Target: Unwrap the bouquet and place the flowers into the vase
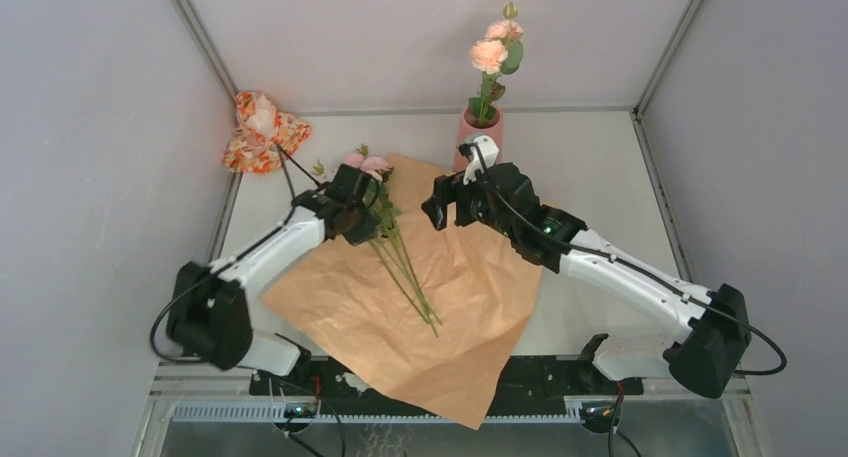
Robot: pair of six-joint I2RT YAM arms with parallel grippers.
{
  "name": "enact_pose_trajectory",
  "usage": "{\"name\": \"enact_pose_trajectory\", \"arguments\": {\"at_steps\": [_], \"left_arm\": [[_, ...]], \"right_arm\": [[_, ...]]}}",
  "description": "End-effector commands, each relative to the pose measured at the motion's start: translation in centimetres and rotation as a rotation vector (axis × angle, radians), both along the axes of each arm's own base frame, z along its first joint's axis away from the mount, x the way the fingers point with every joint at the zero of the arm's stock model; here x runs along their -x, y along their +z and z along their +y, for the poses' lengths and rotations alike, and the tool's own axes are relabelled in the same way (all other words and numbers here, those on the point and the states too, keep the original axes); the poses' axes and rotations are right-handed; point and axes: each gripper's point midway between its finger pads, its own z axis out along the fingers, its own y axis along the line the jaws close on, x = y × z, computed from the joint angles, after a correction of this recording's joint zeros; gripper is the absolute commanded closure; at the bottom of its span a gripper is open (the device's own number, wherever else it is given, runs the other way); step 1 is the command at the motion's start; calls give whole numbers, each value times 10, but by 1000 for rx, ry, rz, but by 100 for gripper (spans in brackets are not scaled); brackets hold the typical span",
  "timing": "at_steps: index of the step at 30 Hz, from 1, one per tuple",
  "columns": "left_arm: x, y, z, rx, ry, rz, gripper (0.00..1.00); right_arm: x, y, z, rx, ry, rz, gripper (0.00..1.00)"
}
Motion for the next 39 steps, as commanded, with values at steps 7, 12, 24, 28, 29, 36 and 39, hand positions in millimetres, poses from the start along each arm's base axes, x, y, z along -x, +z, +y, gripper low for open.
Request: {"name": "enact_pose_trajectory", "arguments": {"at_steps": [7, 12, 24, 28, 29, 36, 39], "left_arm": [[22, 106, 40, -27, -64, -380, 100], [41, 148, 54, -18, -85, -514, 100], [113, 240, 7, 310, -507, -993, 100], [141, 260, -1, 396, -618, -1110, 100], [150, 268, 1, 404, -634, -1150, 100], [195, 311, 18, 404, -683, -1319, 99], [205, 317, 23, 411, -680, -1334, 98]], "right_arm": [[11, -25, 52, -110, 174, 145, 11], [-2, -58, 69, -97, 191, 221, 17], [-3, -120, 123, -35, 292, 362, 49], [-5, -128, 140, 29, 319, 358, 50], [-5, -131, 146, 47, 331, 365, 52], [-5, -167, 192, 203, 357, 373, 57], [-16, -180, 197, 250, 291, 358, 55]]}}
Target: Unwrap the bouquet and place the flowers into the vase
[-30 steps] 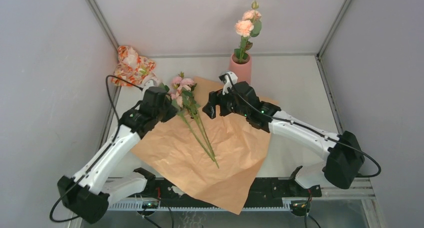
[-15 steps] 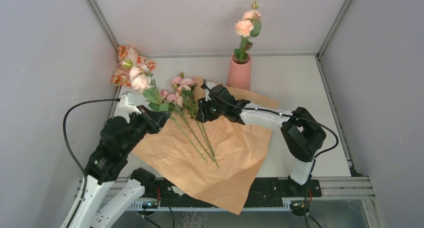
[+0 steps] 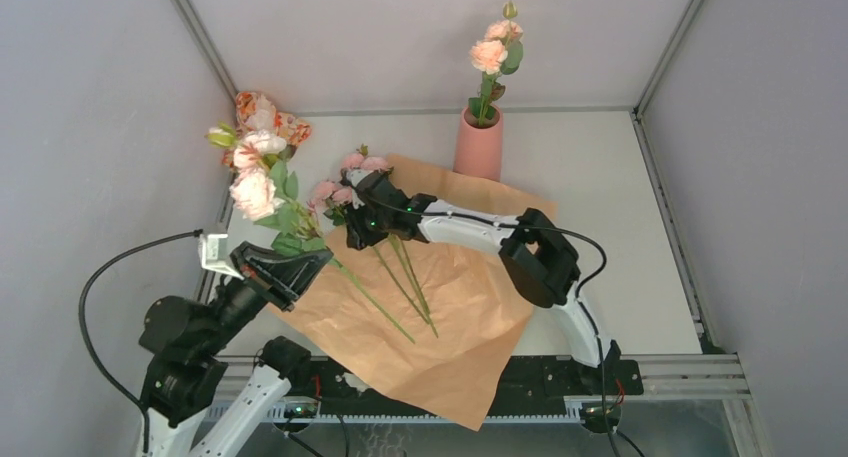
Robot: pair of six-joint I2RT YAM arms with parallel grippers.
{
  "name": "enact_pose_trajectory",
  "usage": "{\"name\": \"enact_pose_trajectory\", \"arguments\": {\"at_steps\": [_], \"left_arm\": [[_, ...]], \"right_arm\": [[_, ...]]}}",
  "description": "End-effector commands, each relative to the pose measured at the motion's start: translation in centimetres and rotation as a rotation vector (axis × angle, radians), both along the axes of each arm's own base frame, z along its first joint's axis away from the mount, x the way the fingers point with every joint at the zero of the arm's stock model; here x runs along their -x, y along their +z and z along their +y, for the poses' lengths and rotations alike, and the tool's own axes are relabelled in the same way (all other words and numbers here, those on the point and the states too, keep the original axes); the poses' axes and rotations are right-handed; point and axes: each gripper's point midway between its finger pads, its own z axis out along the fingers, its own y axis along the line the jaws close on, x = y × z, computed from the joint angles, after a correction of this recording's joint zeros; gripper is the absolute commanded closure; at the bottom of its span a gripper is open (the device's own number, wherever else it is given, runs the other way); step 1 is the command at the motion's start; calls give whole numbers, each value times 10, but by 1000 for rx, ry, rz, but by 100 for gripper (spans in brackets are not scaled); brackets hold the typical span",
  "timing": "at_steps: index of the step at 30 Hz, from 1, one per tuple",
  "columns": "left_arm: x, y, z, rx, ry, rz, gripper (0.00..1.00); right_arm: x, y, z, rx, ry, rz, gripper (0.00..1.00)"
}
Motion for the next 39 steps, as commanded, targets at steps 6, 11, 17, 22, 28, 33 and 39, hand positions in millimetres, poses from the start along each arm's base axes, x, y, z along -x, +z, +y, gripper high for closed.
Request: {"name": "enact_pose_trajectory", "arguments": {"at_steps": [6, 11, 17, 22, 28, 33, 39], "left_arm": [[28, 26, 13, 12, -5, -110, 98], [27, 23, 14, 7, 1, -102, 97], [27, 20, 16, 4, 14, -100, 97], [26, 18, 18, -3, 28, -93, 96], [21, 11, 19, -11, 46, -67, 96], [21, 11, 20, -7, 53, -65, 96], [20, 9, 22, -4, 63, -54, 96]], "right_arm": [[-25, -23, -2, 138, -115, -64, 50], [-38, -27, -9, 181, -164, -95, 49], [-44, -30, -12, 199, -184, -103, 48], [-50, -46, -14, 230, -186, -73, 49], [-53, -61, -9, 260, -169, -61, 53], [-55, -65, -11, 269, -175, -57, 55], [-56, -53, -10, 250, -173, -63, 99]]}}
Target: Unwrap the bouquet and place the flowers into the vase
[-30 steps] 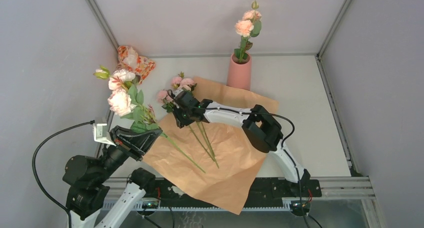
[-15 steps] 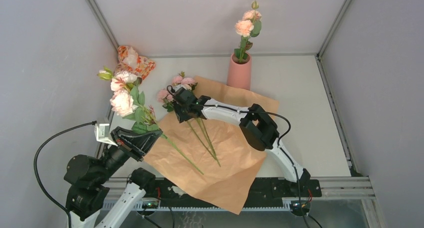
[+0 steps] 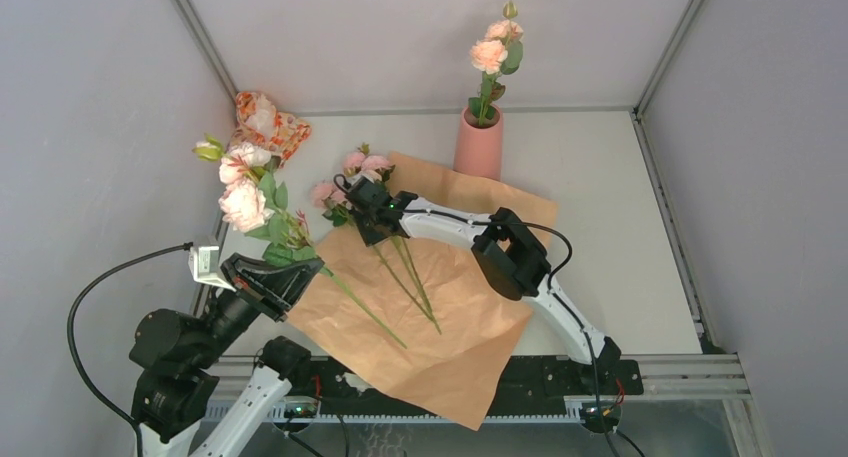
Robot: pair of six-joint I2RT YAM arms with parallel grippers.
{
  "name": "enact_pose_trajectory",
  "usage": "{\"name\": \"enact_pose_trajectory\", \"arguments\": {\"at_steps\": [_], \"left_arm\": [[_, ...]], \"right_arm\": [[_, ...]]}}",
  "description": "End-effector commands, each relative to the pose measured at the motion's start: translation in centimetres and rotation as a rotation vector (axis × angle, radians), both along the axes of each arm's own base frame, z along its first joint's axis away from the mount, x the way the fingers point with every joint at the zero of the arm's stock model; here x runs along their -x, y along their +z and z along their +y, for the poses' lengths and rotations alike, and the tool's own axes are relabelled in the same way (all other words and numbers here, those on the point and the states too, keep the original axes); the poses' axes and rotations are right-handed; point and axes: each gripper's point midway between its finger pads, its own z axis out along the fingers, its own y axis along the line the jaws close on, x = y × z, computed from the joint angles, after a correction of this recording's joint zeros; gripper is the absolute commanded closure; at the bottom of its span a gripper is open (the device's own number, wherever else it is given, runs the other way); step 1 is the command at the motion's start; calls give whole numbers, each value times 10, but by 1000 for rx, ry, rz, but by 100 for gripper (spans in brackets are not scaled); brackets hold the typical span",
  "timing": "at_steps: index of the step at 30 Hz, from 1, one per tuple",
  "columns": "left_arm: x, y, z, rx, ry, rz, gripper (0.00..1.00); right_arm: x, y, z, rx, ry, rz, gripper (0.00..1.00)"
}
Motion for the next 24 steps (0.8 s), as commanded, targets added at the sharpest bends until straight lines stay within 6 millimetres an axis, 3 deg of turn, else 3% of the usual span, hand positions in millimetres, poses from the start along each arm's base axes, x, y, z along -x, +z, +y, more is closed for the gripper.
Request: {"name": "enact_pose_trajectory", "arguments": {"at_steps": [1, 4, 6, 11, 17, 24], "left_arm": [[3, 10, 5, 10, 21, -42, 96], [3, 10, 7, 12, 29, -39, 96], [4, 11, 8, 13, 32, -40, 96], [8, 17, 11, 20, 38, -55, 96], [11, 20, 12, 25, 33, -64, 96], [19, 30, 14, 34, 25, -87, 96]], "right_arm": [[-7, 29, 8, -54, 15, -39, 100], [-1, 60, 15, -113, 52, -77, 100], [6, 94, 18, -164, 71, -117, 100], [19, 214, 12, -354, 110, -258, 100], [31, 320, -22, -481, 110, -420, 100], [37, 410, -79, -554, 46, -614, 100]]}}
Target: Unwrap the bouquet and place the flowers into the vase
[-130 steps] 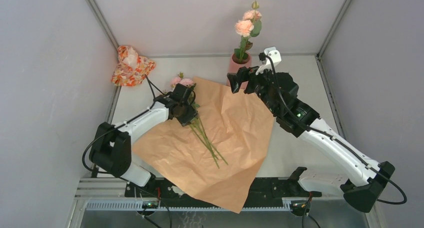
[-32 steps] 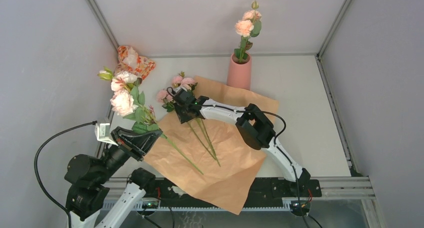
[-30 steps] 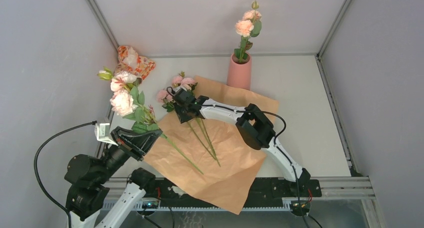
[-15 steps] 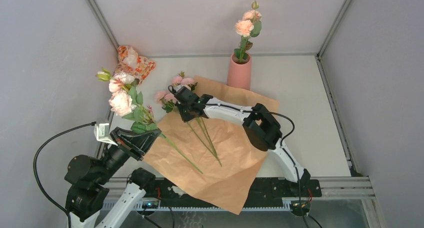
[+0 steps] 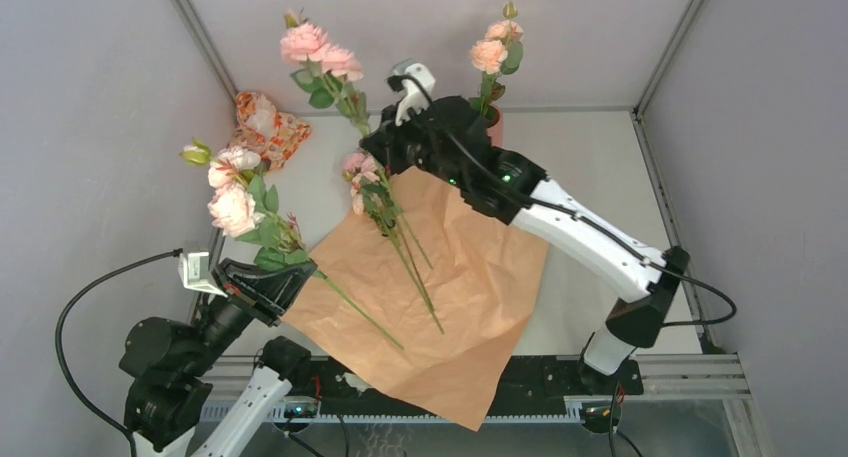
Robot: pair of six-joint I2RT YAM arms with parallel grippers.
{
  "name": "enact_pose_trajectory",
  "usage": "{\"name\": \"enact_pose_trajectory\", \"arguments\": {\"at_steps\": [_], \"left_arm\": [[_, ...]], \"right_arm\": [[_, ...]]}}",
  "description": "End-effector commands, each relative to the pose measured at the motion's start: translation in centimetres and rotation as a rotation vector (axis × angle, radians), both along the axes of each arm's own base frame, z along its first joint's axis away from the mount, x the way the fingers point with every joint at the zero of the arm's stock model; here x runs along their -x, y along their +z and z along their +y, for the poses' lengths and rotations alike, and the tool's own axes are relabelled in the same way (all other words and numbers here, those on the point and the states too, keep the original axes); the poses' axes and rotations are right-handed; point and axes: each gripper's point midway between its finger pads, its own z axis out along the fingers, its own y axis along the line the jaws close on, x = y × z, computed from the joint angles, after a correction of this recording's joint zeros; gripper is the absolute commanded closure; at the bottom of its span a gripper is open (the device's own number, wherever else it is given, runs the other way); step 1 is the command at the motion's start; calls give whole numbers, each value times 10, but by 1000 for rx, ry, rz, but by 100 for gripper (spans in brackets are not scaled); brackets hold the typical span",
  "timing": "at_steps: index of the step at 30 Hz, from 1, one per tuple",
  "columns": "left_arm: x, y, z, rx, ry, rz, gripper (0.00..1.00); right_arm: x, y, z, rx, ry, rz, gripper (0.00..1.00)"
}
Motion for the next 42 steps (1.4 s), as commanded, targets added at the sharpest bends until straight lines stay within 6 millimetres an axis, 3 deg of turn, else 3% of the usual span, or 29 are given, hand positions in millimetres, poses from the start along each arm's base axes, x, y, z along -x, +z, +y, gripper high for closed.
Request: {"name": "enact_pose_trajectory", "arguments": {"at_steps": [1, 11, 17, 22, 26, 30, 36, 42], "left_arm": [[15, 30, 7, 32, 0, -97, 95], [13, 24, 5, 35, -6, -74, 95], [14, 26, 7, 39, -1, -78, 95], [10, 22, 6, 34, 4, -66, 95], [3, 21, -1, 25, -12, -46, 95], [0, 21, -6, 35, -27, -38, 95], [-3, 22, -7, 37, -27, -33, 94], [-10, 18, -8, 28, -17, -14, 95]], "right_arm": [[-7, 47, -36, -36, -86, -127, 100], [-22, 150, -125, -99, -388, -509, 100], [-5, 216, -186, -280, -544, -751, 100], [3, 249, -242, -420, -646, -862, 100], [-6, 262, -273, -455, -711, -892, 100], [-30, 263, -289, -460, -761, -915, 100], [-78, 258, -285, -462, -770, -884, 100], [-126, 229, -265, -432, -755, -817, 100]]}}
